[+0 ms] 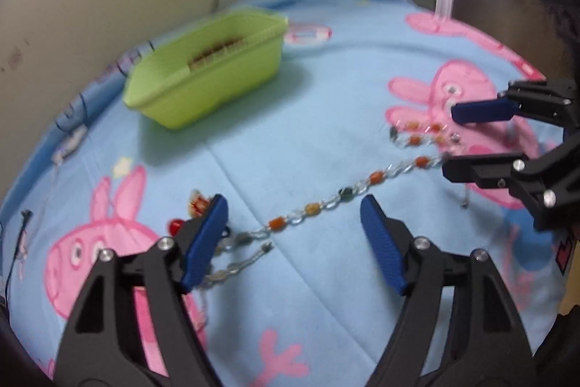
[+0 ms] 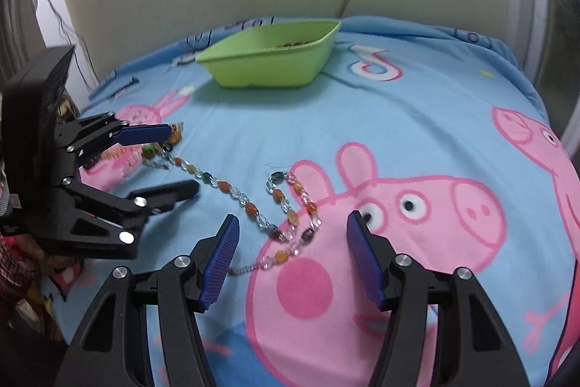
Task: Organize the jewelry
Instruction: 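Lift the beaded chain with the right gripper and lower it into the green tray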
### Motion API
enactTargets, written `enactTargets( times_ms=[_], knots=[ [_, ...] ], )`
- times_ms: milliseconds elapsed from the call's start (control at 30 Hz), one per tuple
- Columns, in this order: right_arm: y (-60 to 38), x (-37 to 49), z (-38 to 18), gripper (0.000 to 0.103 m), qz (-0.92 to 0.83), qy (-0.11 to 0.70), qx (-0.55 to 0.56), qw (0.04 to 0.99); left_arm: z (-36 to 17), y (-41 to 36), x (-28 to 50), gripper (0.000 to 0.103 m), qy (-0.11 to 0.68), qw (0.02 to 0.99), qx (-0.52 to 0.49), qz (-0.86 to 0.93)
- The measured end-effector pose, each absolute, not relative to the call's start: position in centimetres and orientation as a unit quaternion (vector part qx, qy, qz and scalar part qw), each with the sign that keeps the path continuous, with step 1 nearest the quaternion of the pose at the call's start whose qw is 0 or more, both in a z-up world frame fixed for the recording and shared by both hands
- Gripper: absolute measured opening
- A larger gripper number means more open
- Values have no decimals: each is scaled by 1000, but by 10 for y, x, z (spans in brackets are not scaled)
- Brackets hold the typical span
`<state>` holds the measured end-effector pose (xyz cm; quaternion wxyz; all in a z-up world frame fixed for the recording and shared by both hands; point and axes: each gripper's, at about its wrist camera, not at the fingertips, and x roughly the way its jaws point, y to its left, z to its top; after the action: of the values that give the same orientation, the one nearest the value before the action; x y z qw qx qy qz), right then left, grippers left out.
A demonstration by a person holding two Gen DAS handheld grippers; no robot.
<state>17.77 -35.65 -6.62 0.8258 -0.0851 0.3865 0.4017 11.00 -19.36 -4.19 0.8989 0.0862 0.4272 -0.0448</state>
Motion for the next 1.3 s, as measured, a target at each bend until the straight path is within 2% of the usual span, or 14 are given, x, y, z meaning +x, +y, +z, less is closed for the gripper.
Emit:
enactTargets(
  times_ms=[33, 67, 100, 233, 300, 367, 433, 800, 833, 867, 900, 967, 1067, 1300],
  knots=[
    [-350, 175, -66, 29, 403, 375, -103, 828, -41, -188, 112, 69, 431, 898, 71, -45],
    [-343, 173, -67, 10, 403, 369, -124, 828, -43, -184, 114, 58, 437, 896, 59, -48],
    [-337, 170, -66, 0, 398, 357, -148, 832, -44, -181, 114, 53, 439, 895, 42, -61],
    [-337, 177, -53, 0, 424, 351, -117, 827, -40, -177, 107, 49, 432, 899, 18, -70],
    [-344, 179, -34, 0, 444, 339, -75, 826, -32, -182, 100, 57, 416, 906, 15, -74],
    [-354, 178, -5, 0, 462, 315, -34, 828, -20, -186, 93, 77, 392, 916, 17, -85],
    [-362, 176, 23, 0, 476, 289, -9, 830, -6, -192, 85, 82, 363, 926, 26, -97],
    [-383, 147, 160, 0, 551, 173, 50, 815, 20, -210, 84, 82, 331, 938, 25, -103],
    [-383, 146, 172, 0, 555, 163, 51, 814, 22, -208, 85, 76, 329, 938, 19, -103],
    [-384, 141, 180, 0, 557, 156, 51, 814, 25, -206, 88, 60, 328, 939, 11, -104],
    [-384, 140, 189, 0, 559, 148, 50, 815, 28, -203, 93, 53, 332, 937, 3, -107],
    [-385, 139, 207, 0, 557, 130, 46, 819, 34, -199, 99, 27, 334, 936, -15, -111],
    [-388, 139, 222, 0, 558, 120, 47, 820, 52, -194, 108, 5, 325, 937, -31, -122],
    [-387, 158, 239, 0, 534, 107, 56, 837, 117, -171, 130, 5, 282, 953, -20, -110]
  ],
)
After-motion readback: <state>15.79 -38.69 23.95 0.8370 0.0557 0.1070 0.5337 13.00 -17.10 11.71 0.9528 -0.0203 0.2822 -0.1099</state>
